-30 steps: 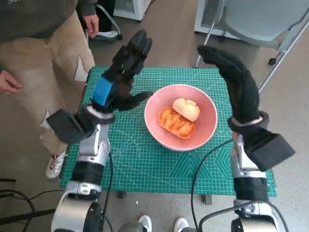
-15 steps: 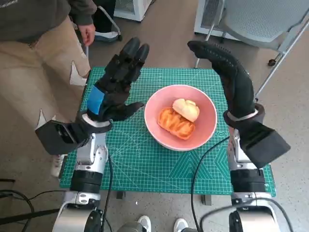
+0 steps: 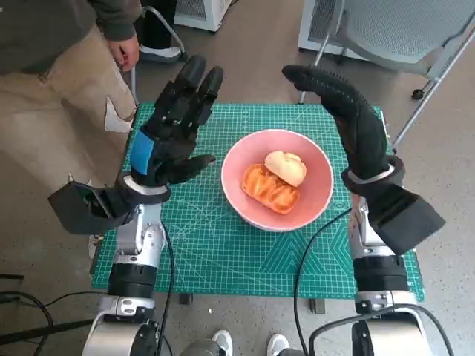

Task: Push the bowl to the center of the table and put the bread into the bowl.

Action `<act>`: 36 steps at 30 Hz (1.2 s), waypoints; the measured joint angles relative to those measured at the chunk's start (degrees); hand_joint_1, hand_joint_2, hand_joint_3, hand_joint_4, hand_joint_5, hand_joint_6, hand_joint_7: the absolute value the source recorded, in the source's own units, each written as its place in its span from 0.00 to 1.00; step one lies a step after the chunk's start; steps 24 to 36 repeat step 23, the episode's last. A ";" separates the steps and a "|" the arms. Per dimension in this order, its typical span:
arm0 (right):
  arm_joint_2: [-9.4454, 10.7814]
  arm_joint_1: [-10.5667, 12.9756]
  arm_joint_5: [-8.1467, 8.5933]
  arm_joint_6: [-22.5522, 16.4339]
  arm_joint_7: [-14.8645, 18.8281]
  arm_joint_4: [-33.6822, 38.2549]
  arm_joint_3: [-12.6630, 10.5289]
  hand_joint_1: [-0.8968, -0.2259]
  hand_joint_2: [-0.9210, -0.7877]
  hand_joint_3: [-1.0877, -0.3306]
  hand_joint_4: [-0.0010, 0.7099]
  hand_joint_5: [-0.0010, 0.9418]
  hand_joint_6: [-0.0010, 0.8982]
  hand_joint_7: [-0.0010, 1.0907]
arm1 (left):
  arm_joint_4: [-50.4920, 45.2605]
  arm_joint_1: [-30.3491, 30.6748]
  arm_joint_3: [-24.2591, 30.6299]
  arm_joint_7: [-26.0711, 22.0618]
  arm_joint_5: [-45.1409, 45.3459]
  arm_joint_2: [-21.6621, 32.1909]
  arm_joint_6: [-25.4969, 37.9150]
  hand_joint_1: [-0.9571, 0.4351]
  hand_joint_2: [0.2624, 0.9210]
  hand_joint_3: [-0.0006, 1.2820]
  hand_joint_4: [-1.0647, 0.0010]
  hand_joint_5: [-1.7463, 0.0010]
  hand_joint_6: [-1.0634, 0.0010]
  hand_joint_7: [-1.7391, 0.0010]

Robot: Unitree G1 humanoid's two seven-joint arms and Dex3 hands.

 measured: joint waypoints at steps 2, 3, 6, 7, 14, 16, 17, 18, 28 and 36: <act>0.01 0.00 0.32 0.07 0.19 0.00 0.00 0.27 0.00 0.40 0.24 0.01 0.01 0.41 | -0.24 0.04 0.16 0.18 0.00 0.01 0.04 0.38 0.92 0.03 1.00 1.00 0.84 0.98; 0.01 0.00 0.44 0.10 0.26 -0.01 0.00 0.28 0.00 0.40 0.24 0.01 0.01 0.41 | -0.33 0.05 0.23 0.24 0.00 0.02 0.04 0.38 0.92 0.03 1.00 1.00 0.83 0.98; 0.02 0.00 0.77 0.22 0.44 -0.06 0.01 0.28 0.00 0.40 0.24 0.01 0.01 0.41 | -0.37 0.04 0.47 0.32 0.03 0.10 0.03 0.38 0.93 0.03 1.00 1.00 0.83 0.98; 0.02 0.00 0.80 0.28 0.46 -0.06 0.01 0.28 0.00 0.40 0.24 0.01 0.01 0.41 | -0.36 0.05 0.56 0.32 0.04 0.14 0.03 0.38 0.93 0.02 1.00 1.00 0.82 0.98; 0.04 0.00 0.79 0.64 0.46 -0.04 -0.01 0.28 0.00 0.41 0.24 0.01 0.01 0.41 | -0.29 0.04 1.24 0.35 0.30 0.74 0.02 0.38 0.94 0.02 1.00 1.00 0.82 0.98; 0.04 0.00 0.74 0.64 0.46 0.01 -0.01 0.28 0.00 0.41 0.24 0.01 0.01 0.41 | -0.29 0.04 1.34 0.38 0.43 0.84 0.02 0.38 0.94 0.02 1.00 1.00 0.83 0.98; 0.04 0.00 0.70 0.64 0.44 0.03 -0.02 0.28 0.00 0.41 0.24 0.01 0.01 0.41 | -0.29 0.04 1.37 0.38 0.49 0.88 0.02 0.38 0.94 0.02 1.00 1.00 0.83 0.98; 0.04 0.00 0.67 0.65 0.42 0.05 -0.02 0.28 0.00 0.41 0.24 0.01 0.01 0.41 | -0.29 0.04 1.38 0.38 0.53 0.89 0.02 0.38 0.94 0.02 1.00 1.00 0.83 0.98; 0.04 -0.05 0.58 0.72 0.18 0.40 -0.09 0.28 0.00 0.41 0.24 0.01 0.01 0.41 | -0.01 0.04 1.35 0.38 1.01 0.93 -0.01 0.39 0.95 0.02 0.99 1.00 0.84 0.98; 0.04 -0.05 0.58 0.72 0.18 0.40 -0.09 0.28 0.00 0.41 0.24 0.01 0.01 0.41 | -0.01 0.04 1.35 0.38 1.01 0.93 -0.01 0.39 0.95 0.02 0.99 1.00 0.84 0.98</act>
